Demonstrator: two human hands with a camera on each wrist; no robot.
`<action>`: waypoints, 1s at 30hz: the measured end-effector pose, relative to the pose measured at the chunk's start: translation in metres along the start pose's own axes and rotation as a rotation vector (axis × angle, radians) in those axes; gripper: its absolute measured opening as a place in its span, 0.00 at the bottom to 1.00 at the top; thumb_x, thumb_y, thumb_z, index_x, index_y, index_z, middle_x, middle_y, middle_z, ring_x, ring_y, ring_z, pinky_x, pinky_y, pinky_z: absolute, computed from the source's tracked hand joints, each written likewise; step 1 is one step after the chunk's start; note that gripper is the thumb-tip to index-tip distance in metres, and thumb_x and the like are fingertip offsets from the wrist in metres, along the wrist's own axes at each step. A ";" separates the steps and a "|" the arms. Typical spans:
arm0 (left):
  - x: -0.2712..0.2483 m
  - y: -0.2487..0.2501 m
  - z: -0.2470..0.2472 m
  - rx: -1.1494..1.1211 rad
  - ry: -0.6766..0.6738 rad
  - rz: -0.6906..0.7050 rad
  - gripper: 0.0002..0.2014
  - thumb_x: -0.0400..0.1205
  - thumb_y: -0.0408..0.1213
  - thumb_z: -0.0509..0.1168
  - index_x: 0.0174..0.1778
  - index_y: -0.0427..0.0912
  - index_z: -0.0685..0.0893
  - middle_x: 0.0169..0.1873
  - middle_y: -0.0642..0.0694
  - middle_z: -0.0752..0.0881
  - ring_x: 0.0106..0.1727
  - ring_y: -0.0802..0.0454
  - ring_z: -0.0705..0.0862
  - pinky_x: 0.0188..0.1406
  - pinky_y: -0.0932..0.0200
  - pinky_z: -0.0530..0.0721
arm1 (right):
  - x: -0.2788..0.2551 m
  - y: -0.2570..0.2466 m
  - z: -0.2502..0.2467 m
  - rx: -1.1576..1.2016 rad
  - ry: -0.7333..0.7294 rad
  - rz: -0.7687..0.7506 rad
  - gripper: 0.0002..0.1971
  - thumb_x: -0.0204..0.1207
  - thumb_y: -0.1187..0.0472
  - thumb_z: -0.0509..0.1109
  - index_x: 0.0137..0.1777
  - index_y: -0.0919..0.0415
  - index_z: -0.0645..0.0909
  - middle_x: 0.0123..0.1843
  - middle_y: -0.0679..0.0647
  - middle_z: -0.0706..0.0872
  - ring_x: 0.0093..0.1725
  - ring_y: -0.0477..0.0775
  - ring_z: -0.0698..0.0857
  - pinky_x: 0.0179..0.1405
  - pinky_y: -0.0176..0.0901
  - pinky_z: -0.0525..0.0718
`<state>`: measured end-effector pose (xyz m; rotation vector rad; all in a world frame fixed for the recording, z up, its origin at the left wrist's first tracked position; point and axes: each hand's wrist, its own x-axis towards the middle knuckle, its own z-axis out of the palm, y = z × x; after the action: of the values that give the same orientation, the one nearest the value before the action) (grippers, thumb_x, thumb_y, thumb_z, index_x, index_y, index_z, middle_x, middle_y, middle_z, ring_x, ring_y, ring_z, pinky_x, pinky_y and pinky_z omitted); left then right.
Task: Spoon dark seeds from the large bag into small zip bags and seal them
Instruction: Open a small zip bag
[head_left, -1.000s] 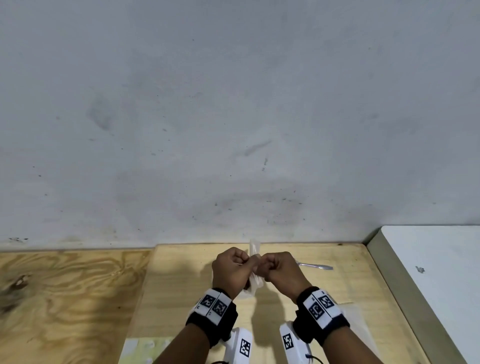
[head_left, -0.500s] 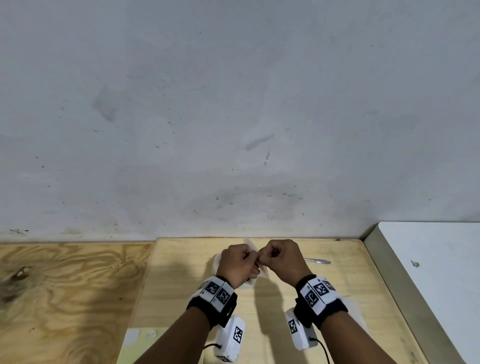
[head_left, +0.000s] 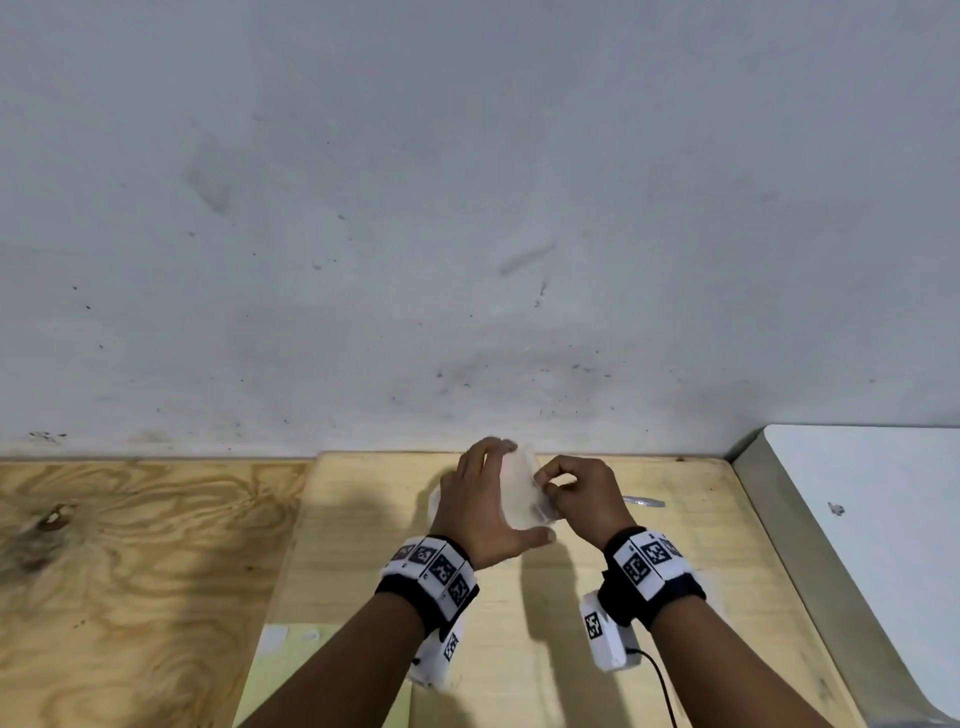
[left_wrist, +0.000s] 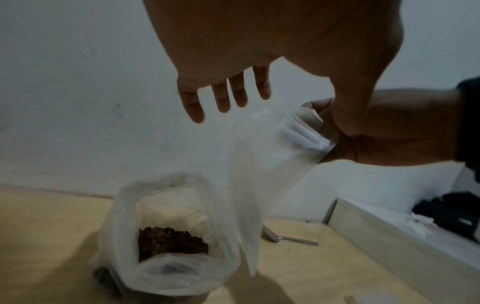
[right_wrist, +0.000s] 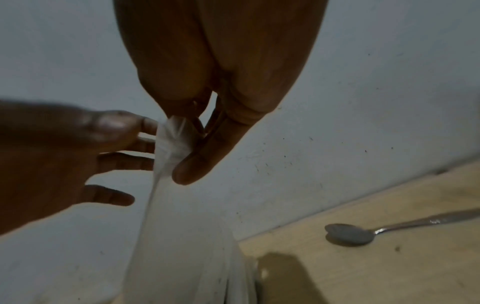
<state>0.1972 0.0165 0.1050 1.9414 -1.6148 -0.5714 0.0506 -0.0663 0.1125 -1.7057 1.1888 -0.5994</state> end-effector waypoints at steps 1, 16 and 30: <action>0.001 -0.001 0.002 0.081 -0.036 -0.013 0.58 0.54 0.71 0.73 0.79 0.53 0.59 0.76 0.57 0.64 0.77 0.57 0.64 0.76 0.48 0.66 | -0.001 0.001 0.002 0.034 -0.003 0.031 0.15 0.74 0.78 0.68 0.36 0.60 0.87 0.34 0.50 0.87 0.22 0.44 0.83 0.27 0.36 0.83; 0.008 -0.017 0.012 0.255 -0.159 0.177 0.56 0.61 0.55 0.76 0.83 0.50 0.55 0.71 0.51 0.67 0.69 0.50 0.70 0.64 0.50 0.79 | -0.003 0.014 0.013 -0.100 -0.060 0.008 0.22 0.72 0.79 0.64 0.29 0.49 0.79 0.31 0.47 0.80 0.32 0.47 0.77 0.27 0.25 0.74; 0.009 -0.043 0.031 -0.135 -0.220 -0.140 0.44 0.65 0.48 0.79 0.78 0.43 0.72 0.69 0.48 0.80 0.68 0.50 0.80 0.69 0.50 0.78 | 0.004 0.055 -0.012 0.222 -0.225 0.393 0.07 0.79 0.68 0.72 0.54 0.60 0.88 0.47 0.55 0.93 0.33 0.54 0.91 0.30 0.44 0.84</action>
<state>0.2119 0.0090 0.0539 1.9555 -1.5314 -0.9548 0.0182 -0.0792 0.0683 -1.2701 1.2034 -0.2775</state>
